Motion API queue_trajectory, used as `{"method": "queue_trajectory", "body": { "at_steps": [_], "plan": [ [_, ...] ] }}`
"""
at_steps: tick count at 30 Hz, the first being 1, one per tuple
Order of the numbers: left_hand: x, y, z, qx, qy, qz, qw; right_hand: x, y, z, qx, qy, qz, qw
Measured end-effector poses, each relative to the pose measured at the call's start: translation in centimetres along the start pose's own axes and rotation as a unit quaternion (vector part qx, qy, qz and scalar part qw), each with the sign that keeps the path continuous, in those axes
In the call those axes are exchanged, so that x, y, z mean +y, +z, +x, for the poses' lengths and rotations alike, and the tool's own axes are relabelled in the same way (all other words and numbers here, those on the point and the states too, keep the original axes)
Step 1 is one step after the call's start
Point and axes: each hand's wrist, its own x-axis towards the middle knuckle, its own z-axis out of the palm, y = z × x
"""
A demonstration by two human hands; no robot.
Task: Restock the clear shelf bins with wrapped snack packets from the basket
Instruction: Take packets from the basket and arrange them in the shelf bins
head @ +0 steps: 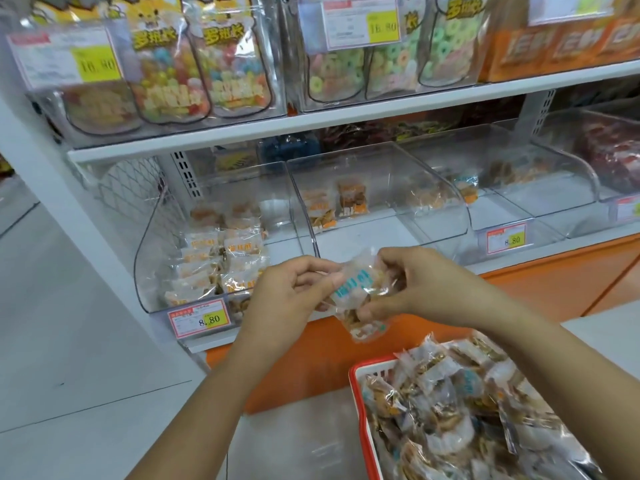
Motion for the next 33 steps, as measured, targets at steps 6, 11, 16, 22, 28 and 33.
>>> {"method": "queue_trajectory", "body": {
  "at_steps": [6, 11, 16, 22, 28, 33],
  "plan": [
    [3.7, 4.5, 0.2, 0.03, 0.059, 0.01, 0.998, 1.3, -4.3, -2.5, -0.021, 0.005, 0.056, 0.998],
    [6.1, 9.6, 4.2, 0.013, -0.002, -0.029, 1.0, 5.2, -10.5, -3.4, 0.096, 0.019, 0.179, 0.979],
    [5.6, 14.8, 11.1, -0.002, -0.072, 0.014, 0.997, 11.5, -18.5, -2.1, 0.229, 0.08, 0.182, 0.953],
    [3.9, 18.6, 17.6, -0.045, -0.125, 0.119, 0.984, 15.9, -21.7, 3.9, 0.223, 0.148, 0.119, 0.956],
    [2.4, 20.5, 19.6, -0.046, -0.116, 0.092, 0.988, 19.2, -19.1, 14.2, 0.092, 0.231, 0.048, 0.967],
    [0.8, 20.6, 19.6, -0.027, -0.116, 0.042, 0.992, 22.1, -16.6, 19.0, 0.046, 0.228, 0.057, 0.971]
  ]
}}
